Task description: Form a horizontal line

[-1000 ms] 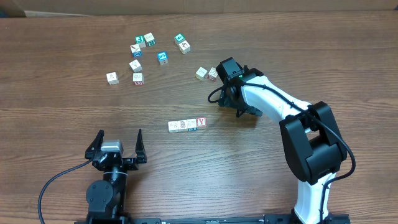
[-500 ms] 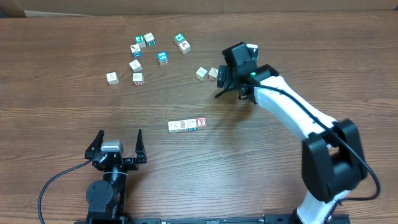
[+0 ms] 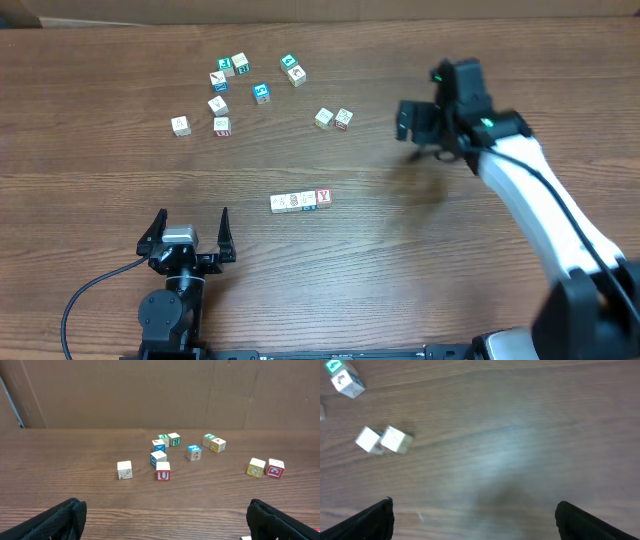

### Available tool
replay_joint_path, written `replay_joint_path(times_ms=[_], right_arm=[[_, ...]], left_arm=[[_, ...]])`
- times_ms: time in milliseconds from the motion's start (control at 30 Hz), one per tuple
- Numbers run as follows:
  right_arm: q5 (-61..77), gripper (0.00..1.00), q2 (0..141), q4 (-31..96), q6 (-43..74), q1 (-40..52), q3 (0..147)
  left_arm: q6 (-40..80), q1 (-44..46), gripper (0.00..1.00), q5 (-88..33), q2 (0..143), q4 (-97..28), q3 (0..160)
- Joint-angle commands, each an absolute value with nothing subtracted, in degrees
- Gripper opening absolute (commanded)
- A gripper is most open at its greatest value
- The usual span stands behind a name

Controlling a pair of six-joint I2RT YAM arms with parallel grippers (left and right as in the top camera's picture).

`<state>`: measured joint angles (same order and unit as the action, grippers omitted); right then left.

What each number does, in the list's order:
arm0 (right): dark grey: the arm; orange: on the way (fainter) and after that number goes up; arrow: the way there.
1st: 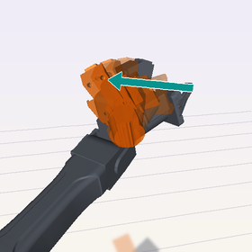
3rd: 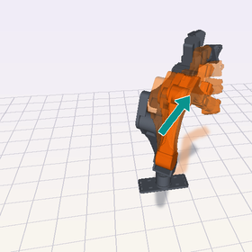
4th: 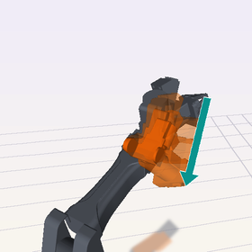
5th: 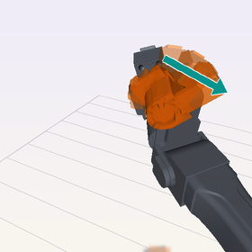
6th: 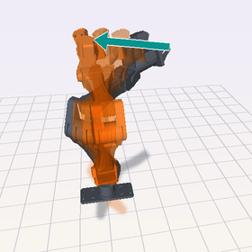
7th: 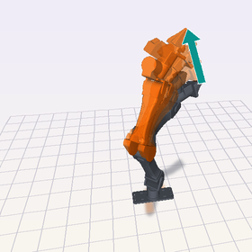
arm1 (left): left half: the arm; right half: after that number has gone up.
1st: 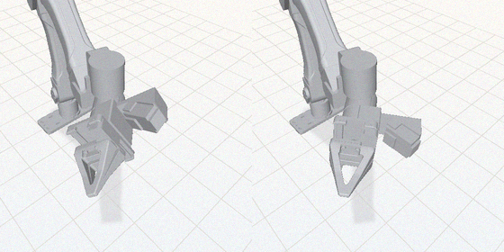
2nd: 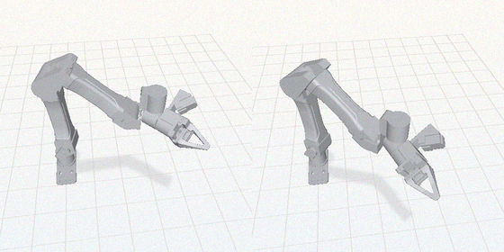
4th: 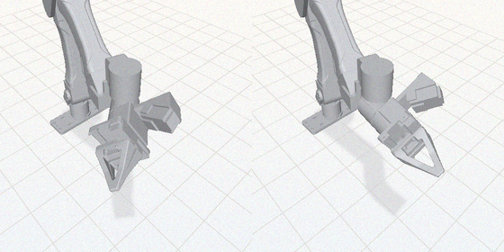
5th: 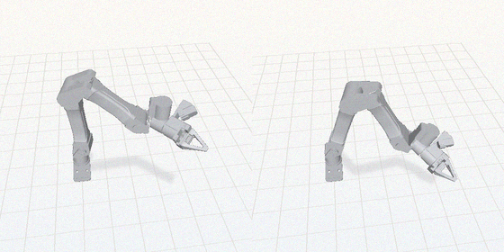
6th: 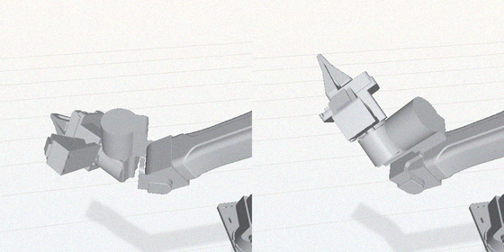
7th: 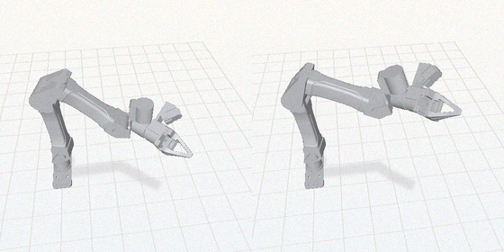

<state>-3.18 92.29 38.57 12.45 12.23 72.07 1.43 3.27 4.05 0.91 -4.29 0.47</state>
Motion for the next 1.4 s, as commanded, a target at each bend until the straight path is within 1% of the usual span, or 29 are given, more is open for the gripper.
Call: replay_joint_path(times_ms=[0, 200, 367, 500, 633, 1067, 1367], right_arm=[[-2.42, 1.0, 83.74, 34.63, 11.81, 8.8, 61.82], [-1.8, 1.0, 74.06, 18.15, 11.9, 6.35, 45.6], [-0.58, 1.0, 67.75, 10.83, 11.57, 6.35, 36.91], [3.38, 1.0, 63.42, 3.03, 8.21, 6.35, 30.61], [3.38, 1.0, 60.03, -3.29, 8.23, 6.35, 25.43], [3.25, 1.0, 44.25, -12.91, 7.35, 6.33, 11.49], [3.14, 1.0, 33.93, -13.76, 7.33, 6.22, 6.0]], left_arm=[[0.38, 2.92, 1.0, 3.38, 0.25, -4.25, 0.32], [0.38, 2.92, 0.99, 3.4, 0.25, -4.25, 0.32], [0.38, 2.92, 1.0, 3.4, 0.25, -4.25, 0.32], [0.38, 2.92, 1.0, 3.4, 0.25, -4.25, 0.32], [0.38, 2.92, 1.0, 3.4, 0.25, -4.25, 0.32], [0.38, 2.92, 1.0, 3.38, 0.25, -4.25, 0.32], [0.38, 2.92, 0.99, 3.4, 0.25, -4.25, 0.32]])
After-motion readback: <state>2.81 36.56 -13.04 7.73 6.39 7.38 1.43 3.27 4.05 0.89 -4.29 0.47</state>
